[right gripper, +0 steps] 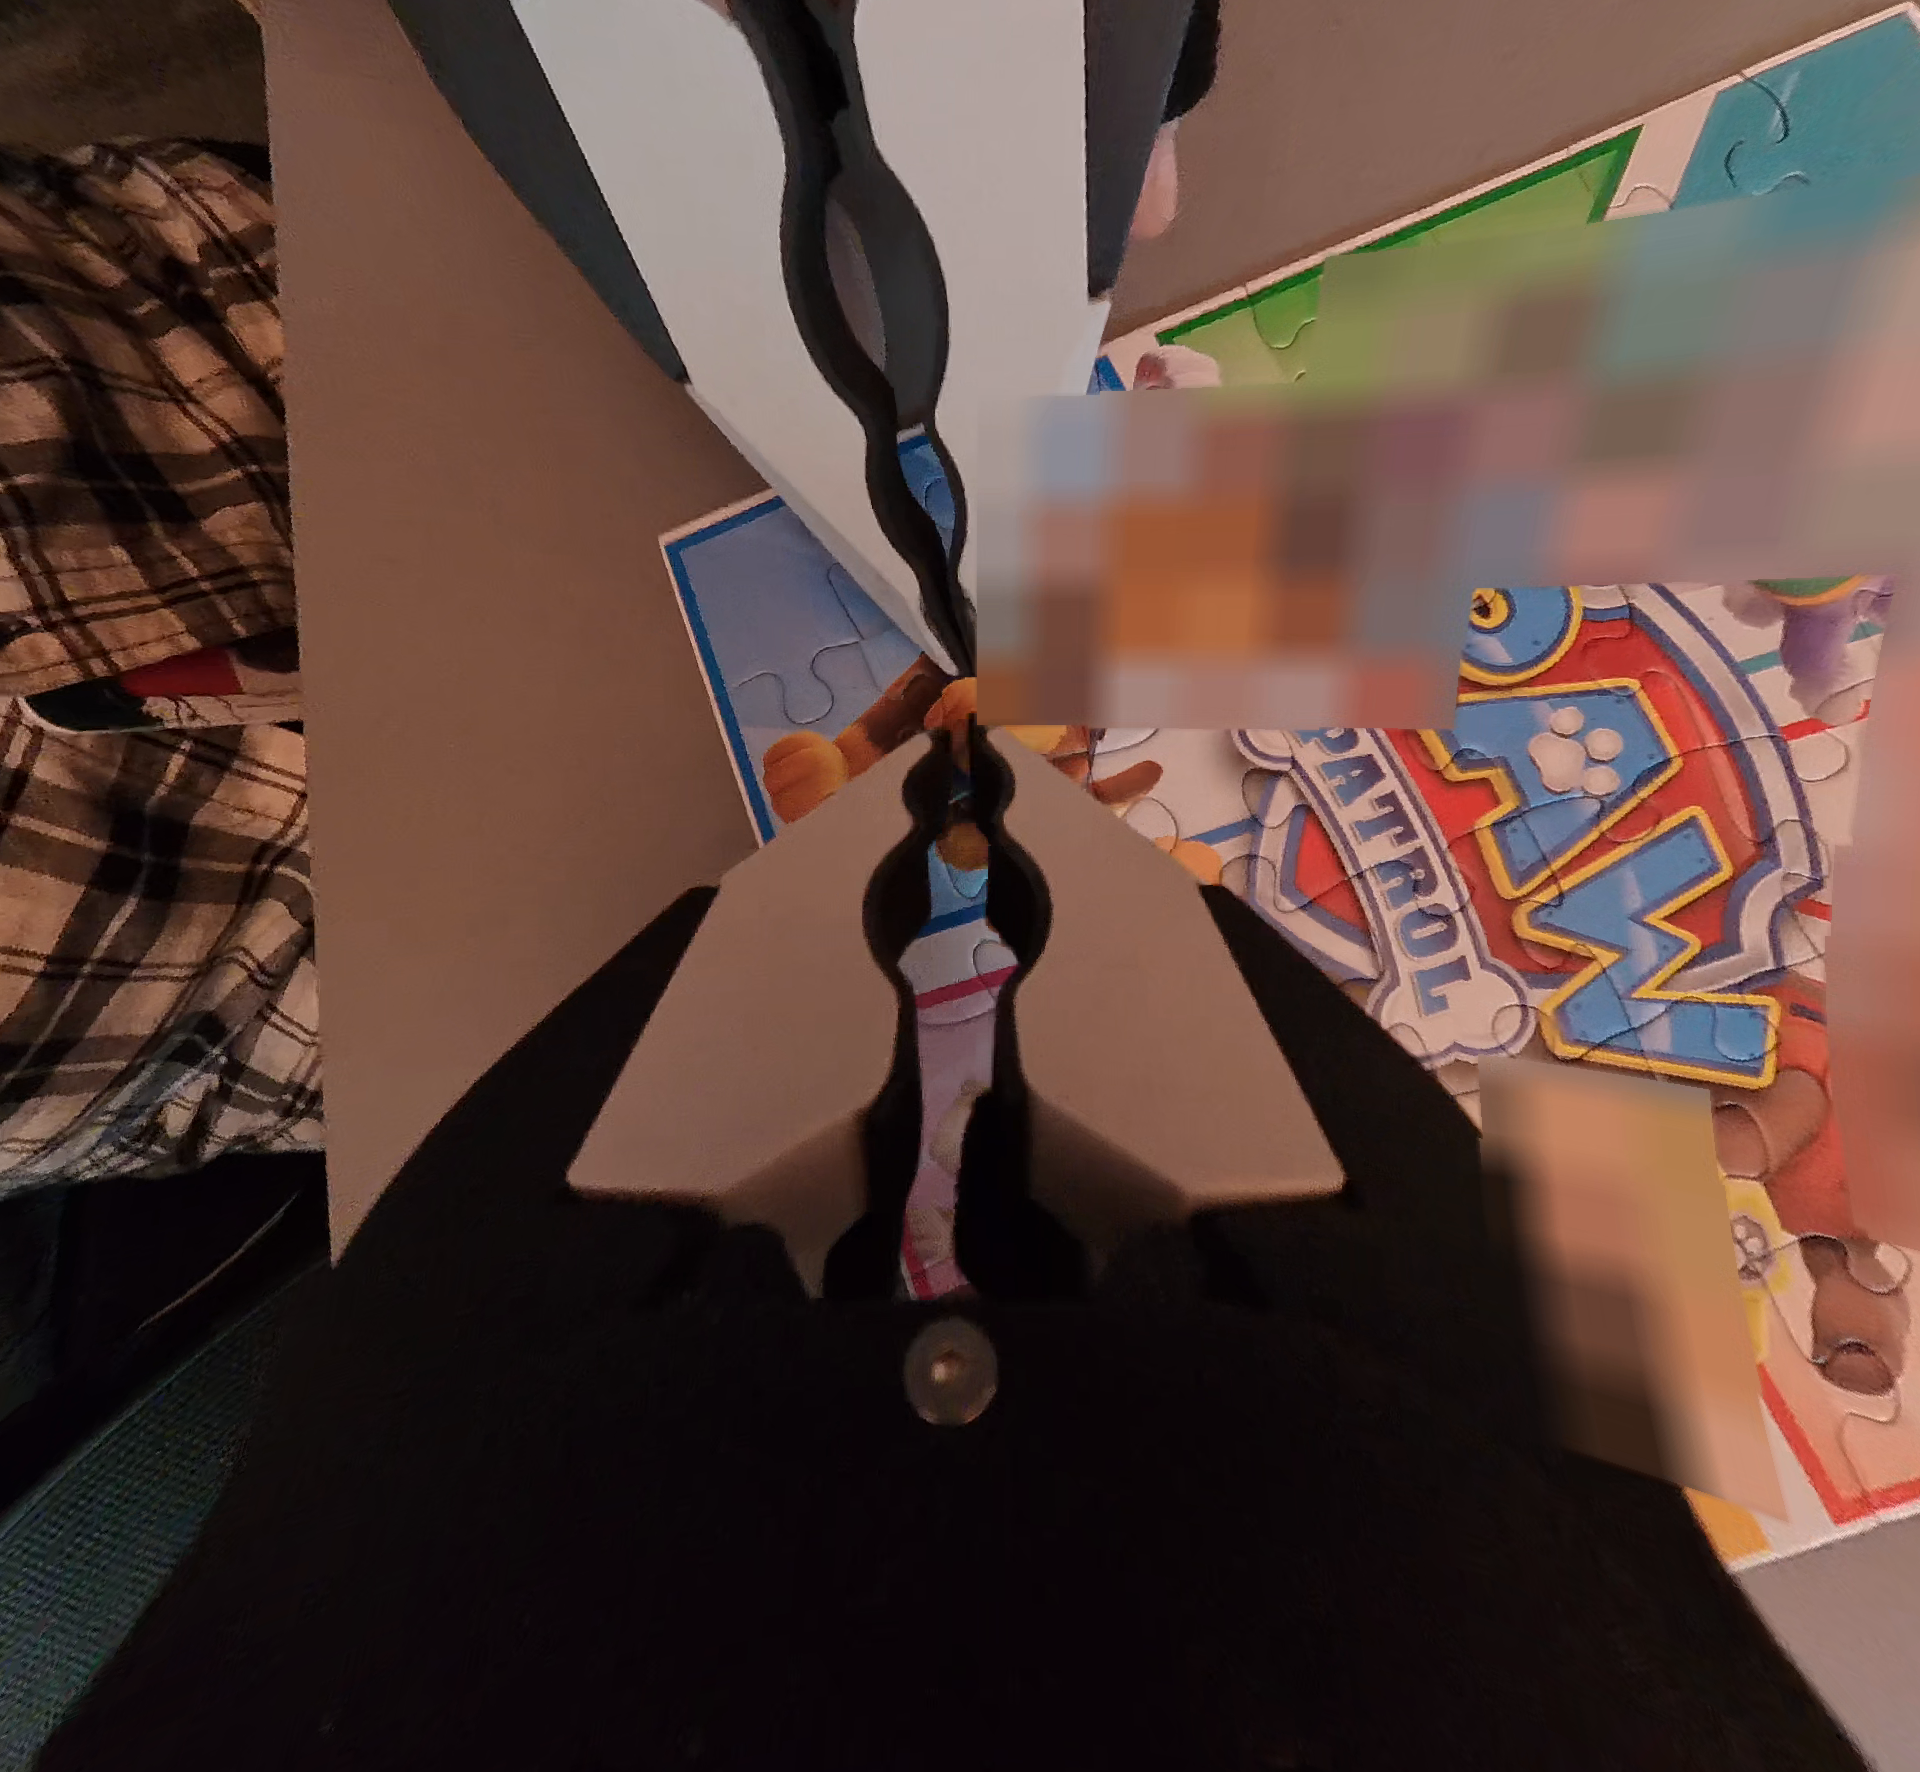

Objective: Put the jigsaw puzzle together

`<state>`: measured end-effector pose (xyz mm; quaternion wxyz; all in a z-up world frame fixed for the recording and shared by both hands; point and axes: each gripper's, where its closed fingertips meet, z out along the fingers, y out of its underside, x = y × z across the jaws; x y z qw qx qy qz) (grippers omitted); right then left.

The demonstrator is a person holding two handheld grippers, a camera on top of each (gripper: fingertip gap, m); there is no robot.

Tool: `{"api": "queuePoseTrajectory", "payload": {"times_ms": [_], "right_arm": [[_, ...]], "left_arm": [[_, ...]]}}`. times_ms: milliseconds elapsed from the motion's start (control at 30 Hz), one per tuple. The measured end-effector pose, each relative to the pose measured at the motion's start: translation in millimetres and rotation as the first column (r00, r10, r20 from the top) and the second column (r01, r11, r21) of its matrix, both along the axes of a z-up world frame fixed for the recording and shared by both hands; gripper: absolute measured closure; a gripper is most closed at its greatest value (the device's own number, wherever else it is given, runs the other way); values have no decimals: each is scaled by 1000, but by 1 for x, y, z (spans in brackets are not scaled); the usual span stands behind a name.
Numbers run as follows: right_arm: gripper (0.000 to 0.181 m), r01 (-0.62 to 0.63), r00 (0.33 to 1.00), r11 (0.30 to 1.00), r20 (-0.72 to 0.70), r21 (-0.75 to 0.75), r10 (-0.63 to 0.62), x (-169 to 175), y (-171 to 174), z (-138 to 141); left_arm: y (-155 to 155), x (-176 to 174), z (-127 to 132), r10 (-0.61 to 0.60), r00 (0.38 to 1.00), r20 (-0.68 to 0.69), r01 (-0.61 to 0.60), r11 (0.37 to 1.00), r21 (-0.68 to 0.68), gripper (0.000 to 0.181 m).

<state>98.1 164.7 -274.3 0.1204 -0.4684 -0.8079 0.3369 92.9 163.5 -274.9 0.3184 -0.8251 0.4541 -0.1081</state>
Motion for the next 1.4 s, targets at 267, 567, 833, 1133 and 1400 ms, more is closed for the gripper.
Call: {"api": "queuePoseTrajectory", "payload": {"times_ms": [267, 567, 833, 1133, 1400], "right_arm": [[181, 22, 999, 999, -24, 36, -21, -5, 7, -1], [181, 29, 998, 995, -54, 98, -24, -11, 5, 2], [161, 214, 967, 968, -168, 135, -190, -6, 49, 31], [126, 460, 887, 881, -20, 109, -460, 48, 106, -2], [134, 430, 903, 898, -35, 88, -429, 30, 77, -1]], "left_arm": [[-7, -10, 0, 45, 999, 30, -45, 999, 2, 178], [-6, -12, 0, 60, 998, -17, -59, 998, 27, 181], [-13, -21, -2, 107, 993, -43, -106, 994, 19, 181], [-35, -57, 0, 221, 975, -15, -221, 975, -16, 160], [-58, -64, -1, 285, 956, 70, -280, 957, -71, 157]]}}
